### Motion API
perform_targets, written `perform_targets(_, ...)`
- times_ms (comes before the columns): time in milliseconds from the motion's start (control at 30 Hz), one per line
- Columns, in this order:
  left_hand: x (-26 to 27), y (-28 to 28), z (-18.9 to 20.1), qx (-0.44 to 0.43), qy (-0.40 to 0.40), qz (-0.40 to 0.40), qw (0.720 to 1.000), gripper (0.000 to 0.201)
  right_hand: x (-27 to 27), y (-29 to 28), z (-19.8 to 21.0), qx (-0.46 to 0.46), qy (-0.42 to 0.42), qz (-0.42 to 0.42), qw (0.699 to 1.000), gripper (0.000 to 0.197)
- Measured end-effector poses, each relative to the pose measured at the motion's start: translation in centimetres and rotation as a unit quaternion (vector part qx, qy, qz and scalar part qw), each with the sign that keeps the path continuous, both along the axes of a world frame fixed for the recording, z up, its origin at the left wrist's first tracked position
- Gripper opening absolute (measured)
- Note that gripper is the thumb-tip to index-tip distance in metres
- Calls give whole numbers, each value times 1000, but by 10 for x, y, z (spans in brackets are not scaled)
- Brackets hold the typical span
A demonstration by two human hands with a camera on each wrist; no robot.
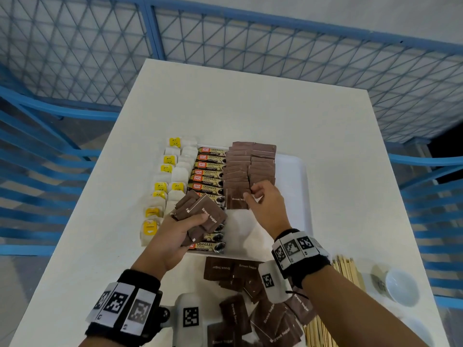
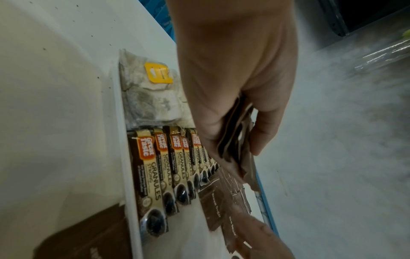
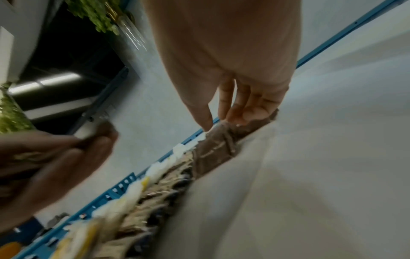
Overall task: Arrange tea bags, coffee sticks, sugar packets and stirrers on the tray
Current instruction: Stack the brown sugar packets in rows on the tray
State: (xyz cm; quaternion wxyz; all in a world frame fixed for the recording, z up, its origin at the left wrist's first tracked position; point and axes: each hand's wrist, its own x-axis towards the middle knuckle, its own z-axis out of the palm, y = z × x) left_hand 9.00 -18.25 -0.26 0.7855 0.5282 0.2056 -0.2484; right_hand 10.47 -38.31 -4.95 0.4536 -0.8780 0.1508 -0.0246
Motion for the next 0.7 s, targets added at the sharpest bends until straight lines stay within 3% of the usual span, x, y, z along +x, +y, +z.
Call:
perform_targets(67,0,-2,1,-3,-3,6,1000,25,-3,8,12,20,-7,31,999,17)
perform_targets(167,1,-8,3,-8,-10,26,1000,25,-9,21,34,137,56,95,985,28)
perform_targets(300,1,-11,5,0,-23,25,999,21,-18,30,43,276,105,148,944,7)
perform_targets(500,0,-13,6,24,-27,-14,999,22,-26,24,39,383,123,105,910,10)
perform_targets(600,-2,-16,5,28,-12,-53,998,26,-31,14,38,407,119,77,902,8)
perform_targets(700,-3,-18,6,26,5,-74,997,18,-31,-3,35,411,94,18,907,13)
